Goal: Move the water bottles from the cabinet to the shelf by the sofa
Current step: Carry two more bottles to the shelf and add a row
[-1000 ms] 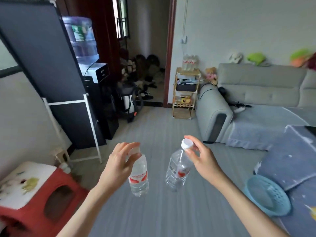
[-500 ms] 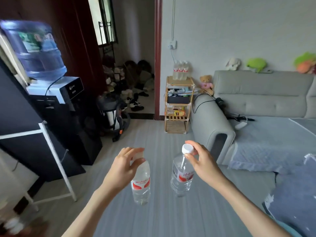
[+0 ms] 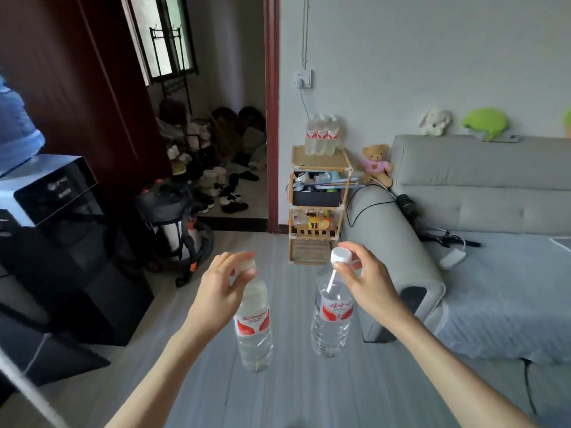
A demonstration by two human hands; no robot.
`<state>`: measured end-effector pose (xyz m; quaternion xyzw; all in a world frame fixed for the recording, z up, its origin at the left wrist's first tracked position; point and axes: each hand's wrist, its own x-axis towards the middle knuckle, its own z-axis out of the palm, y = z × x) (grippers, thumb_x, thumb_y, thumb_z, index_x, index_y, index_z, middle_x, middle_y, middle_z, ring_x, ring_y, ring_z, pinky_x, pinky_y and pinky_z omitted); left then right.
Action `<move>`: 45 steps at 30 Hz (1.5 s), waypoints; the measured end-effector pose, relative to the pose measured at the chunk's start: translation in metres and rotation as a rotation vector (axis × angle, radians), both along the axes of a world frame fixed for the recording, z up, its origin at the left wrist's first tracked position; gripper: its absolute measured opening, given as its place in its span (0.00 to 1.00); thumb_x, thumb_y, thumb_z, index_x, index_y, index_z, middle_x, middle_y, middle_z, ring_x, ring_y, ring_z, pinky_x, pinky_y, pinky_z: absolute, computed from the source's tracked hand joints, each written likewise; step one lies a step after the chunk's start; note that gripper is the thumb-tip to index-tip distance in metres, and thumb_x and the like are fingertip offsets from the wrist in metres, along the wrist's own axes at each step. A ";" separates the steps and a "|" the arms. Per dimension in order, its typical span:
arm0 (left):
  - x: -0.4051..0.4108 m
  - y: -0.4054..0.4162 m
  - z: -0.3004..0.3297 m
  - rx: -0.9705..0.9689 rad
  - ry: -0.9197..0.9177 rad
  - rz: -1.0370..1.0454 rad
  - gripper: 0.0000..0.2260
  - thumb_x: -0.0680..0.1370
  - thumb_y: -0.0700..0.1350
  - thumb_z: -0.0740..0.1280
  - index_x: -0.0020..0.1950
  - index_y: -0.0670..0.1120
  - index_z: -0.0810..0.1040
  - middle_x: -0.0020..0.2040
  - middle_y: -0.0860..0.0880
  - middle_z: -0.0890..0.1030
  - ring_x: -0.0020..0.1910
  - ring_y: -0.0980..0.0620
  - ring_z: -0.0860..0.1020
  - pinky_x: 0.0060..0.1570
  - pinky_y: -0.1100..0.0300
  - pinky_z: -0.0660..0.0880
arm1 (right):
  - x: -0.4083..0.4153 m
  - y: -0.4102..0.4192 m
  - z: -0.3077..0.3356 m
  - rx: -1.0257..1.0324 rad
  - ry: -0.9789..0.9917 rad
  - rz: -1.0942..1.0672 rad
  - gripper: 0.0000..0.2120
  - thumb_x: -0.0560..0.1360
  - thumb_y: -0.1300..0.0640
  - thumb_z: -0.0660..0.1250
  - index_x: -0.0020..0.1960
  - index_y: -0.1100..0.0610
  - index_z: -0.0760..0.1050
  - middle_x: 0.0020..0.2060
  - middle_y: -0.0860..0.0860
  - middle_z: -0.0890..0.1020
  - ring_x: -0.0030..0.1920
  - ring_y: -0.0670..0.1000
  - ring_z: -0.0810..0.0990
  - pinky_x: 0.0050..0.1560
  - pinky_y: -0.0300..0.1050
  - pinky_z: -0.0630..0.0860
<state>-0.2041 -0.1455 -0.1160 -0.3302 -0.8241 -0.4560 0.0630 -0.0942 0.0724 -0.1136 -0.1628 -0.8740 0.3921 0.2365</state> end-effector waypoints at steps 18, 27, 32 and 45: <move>-0.301 0.289 0.000 -0.046 -0.074 -0.060 0.13 0.76 0.42 0.65 0.60 0.45 0.75 0.51 0.51 0.75 0.51 0.50 0.73 0.52 0.54 0.72 | -0.293 0.288 -0.003 -0.065 -0.004 -0.024 0.14 0.75 0.61 0.64 0.59 0.56 0.71 0.53 0.50 0.77 0.48 0.48 0.75 0.42 0.19 0.66; -0.415 0.432 0.007 -0.043 -0.120 0.012 0.12 0.75 0.40 0.66 0.58 0.46 0.77 0.49 0.55 0.75 0.50 0.51 0.74 0.49 0.62 0.70 | -0.419 0.443 0.003 -0.044 -0.047 0.099 0.16 0.75 0.62 0.63 0.62 0.55 0.71 0.54 0.49 0.76 0.52 0.48 0.75 0.48 0.28 0.65; -0.471 0.485 0.011 -0.034 -0.112 0.032 0.13 0.74 0.39 0.67 0.58 0.46 0.77 0.52 0.52 0.76 0.52 0.52 0.75 0.52 0.59 0.71 | -0.476 0.500 -0.003 -0.064 -0.099 0.112 0.18 0.76 0.65 0.60 0.65 0.55 0.68 0.59 0.53 0.75 0.59 0.51 0.74 0.59 0.39 0.67; -0.696 0.637 -0.018 -0.073 -0.119 -0.113 0.13 0.75 0.38 0.66 0.58 0.47 0.77 0.51 0.54 0.76 0.49 0.56 0.74 0.52 0.68 0.67 | -0.677 0.634 -0.024 -0.023 -0.217 0.048 0.20 0.77 0.64 0.59 0.66 0.51 0.65 0.57 0.57 0.76 0.56 0.54 0.76 0.59 0.46 0.71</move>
